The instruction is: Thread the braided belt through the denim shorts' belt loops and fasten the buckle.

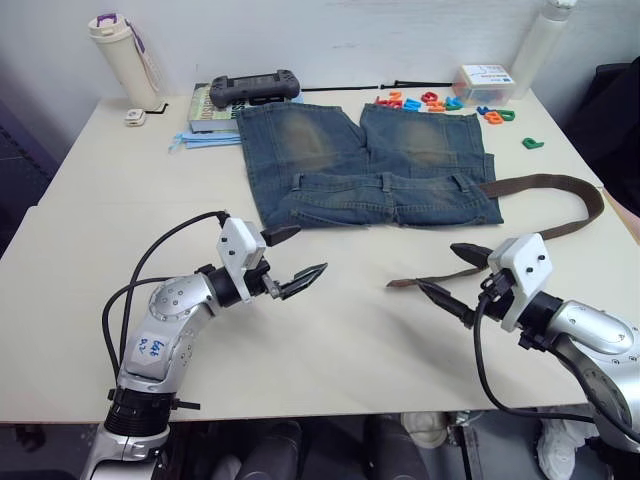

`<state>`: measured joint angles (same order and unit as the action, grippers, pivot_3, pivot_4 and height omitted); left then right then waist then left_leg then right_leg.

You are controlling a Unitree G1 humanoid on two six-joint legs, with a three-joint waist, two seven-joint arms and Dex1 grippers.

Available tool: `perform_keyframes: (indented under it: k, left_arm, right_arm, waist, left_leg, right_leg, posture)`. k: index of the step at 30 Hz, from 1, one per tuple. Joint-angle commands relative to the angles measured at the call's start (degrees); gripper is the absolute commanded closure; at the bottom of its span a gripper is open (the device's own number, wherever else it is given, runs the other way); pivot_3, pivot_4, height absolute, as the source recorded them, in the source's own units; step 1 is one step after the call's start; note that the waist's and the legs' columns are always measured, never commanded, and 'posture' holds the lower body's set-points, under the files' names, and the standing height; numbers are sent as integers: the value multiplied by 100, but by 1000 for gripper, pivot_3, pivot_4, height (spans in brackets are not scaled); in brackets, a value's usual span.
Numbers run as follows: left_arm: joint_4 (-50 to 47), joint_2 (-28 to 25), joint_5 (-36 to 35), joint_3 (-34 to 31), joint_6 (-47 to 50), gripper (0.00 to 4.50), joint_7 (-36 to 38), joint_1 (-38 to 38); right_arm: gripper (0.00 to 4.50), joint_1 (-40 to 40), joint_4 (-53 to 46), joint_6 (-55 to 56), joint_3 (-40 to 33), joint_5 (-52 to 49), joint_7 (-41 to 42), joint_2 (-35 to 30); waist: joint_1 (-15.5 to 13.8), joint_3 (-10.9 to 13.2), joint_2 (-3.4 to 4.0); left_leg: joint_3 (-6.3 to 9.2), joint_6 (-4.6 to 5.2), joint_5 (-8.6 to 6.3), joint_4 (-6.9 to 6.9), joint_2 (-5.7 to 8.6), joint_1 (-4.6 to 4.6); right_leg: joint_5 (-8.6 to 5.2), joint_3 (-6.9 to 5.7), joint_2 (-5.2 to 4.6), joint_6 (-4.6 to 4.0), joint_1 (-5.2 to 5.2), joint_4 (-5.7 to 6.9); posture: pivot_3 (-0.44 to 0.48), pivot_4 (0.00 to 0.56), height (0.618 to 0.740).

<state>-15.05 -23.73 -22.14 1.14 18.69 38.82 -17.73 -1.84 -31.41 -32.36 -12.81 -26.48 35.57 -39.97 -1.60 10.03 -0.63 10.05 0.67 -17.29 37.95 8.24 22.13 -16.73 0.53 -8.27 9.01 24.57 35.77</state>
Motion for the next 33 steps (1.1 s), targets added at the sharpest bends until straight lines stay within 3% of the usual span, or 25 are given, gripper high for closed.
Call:
perform_keyframes:
  k: [1, 17, 21, 25, 29, 33]
  left_arm:
    - [-123, -45, -4, -10, -33, 88, 38, -126]
    - [-78, -39, -17, 77, -77, 88, 268, -148]
    - [-77, -87, 75, 321, -144, 88, 522, -149]
    - [182, -32, 599, 993, -342, 88, 665, -237]
    - [1045, 506, 1596, 1867, -745, 88, 209, -571]
    - [1909, 1295, 1845, 2080, -766, 88, -121, -1115]
  right_arm:
    - [0, -1, -210, 100, -150, -52, -37, 25]
    - [0, 42, -245, 94, -176, -52, -75, 30]
    - [0, 68, -277, 83, -199, -58, -105, 32]
    - [0, 136, -378, 33, -281, -88, -190, 41]
    - [0, 246, -464, -4, -305, -89, -283, 100]
    - [0, 356, -703, -118, -360, -152, -405, 150]
  waist:
    - [0, 0, 0]
    - [1, 0, 0]
    - [-1, 0, 0]
    - [-9, 0, 0]
    - [-45, 0, 0]
    - [-111, 1, -2]
  left_leg:
    - [0, 0, 0, 0, 0, 0]
    - [0, 0, 0, 0, 0, 0]
    - [0, 0, 0, 0, 0, 0]
    - [-1, 0, 0, 0, 0, 0]
    - [-2, 0, 0, 1, 1, -2]
    - [-4, 3, 0, 6, 4, 4]
  right_leg:
    - [0, 0, 0, 0, 0, 0]
    - [0, 0, 0, 0, 0, 1]
    - [0, 0, 0, 0, 0, 1]
    - [0, 0, 0, 0, 0, 0]
    - [0, 0, 0, 0, -4, -1]
    - [3, 0, -2, 5, -2, -2]
  posture:
    - [0, 150, 714]
    - [0, 150, 714]
    - [0, 150, 714]
    - [0, 150, 714]
    - [0, 150, 714]
    - [0, 150, 714]
